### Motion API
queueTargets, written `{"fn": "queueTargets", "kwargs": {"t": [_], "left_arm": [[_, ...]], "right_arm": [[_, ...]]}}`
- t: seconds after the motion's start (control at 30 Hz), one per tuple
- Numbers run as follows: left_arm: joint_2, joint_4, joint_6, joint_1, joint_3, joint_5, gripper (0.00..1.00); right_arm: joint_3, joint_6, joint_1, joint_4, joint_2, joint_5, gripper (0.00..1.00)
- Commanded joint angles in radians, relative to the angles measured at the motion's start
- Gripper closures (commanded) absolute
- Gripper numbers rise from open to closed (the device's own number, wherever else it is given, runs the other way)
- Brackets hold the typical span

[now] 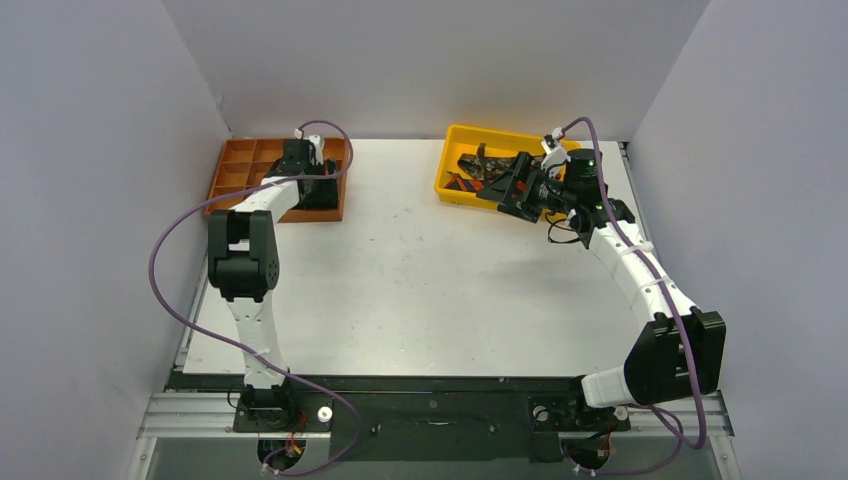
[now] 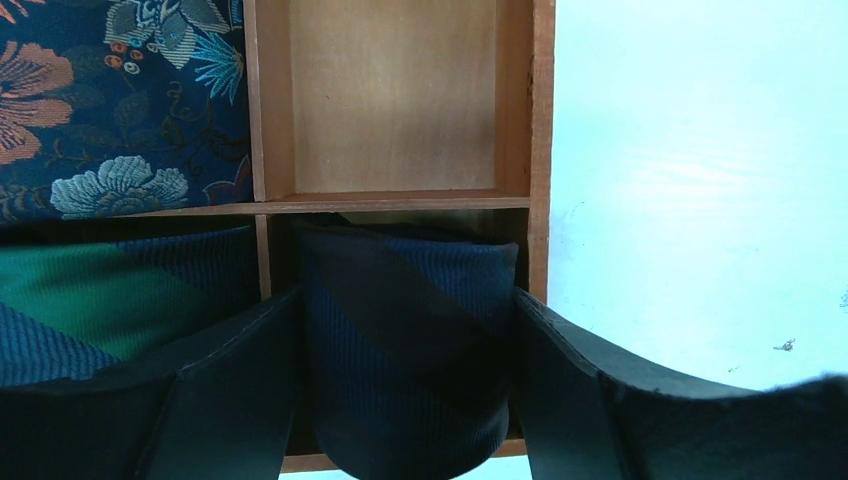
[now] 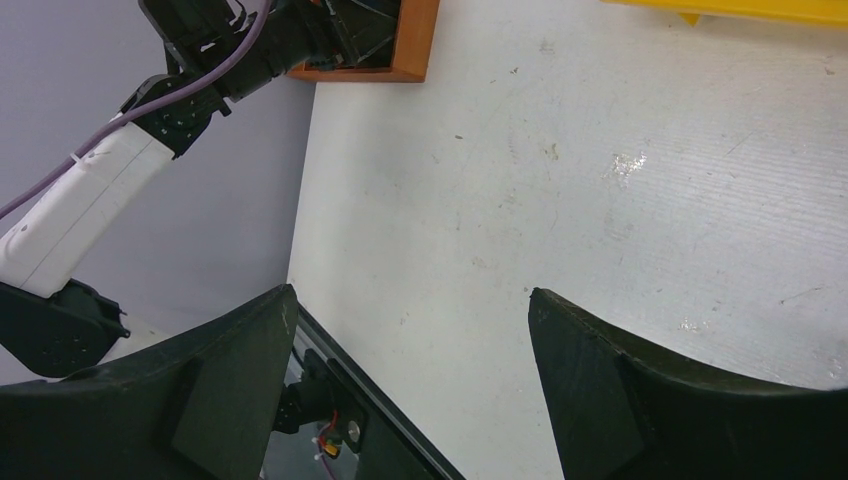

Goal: Roll the ties
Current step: Place the tie in the storage box, then reset both arms

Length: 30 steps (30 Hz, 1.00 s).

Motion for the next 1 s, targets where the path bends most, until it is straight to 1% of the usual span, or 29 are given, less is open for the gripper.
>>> {"fn": "queueTargets", "kwargs": {"t": [0.0, 0.67, 0.77, 0.83, 0.87, 0.97], "left_arm": [[-0.053, 0.024, 0.019, 0.001, 0.05, -0.029, 0.3], [-0.122, 0.017, 0.035, 0.006, 0.091, -0.05, 0.22], [-0.14, 0.008, 0.043, 0.008, 0.105, -0.041, 0.17], [-0.157, -0.01, 0.051, 0.008, 0.124, -0.028, 0.08], [-0.167, -0.033, 0.059, 0.008, 0.144, -0.026, 0.0], [-0.187, -0.096, 0.07, 0.009, 0.197, -0.011, 0.03]], "right_arm": [[0.008, 0.014, -0.006, 0.052, -0.019, -0.017, 0.19], [0.013, 0.012, -0.006, 0.059, -0.015, -0.021, 0.19], [0.024, -0.015, -0.009, 0.041, -0.014, -0.019, 0.19], [0.034, -0.043, -0.013, 0.022, -0.013, -0.013, 0.19], [0.038, -0.068, -0.014, 0.004, -0.013, -0.009, 0.19], [0.076, -0.136, -0.026, -0.048, -0.009, 0.008, 0.19]]}}
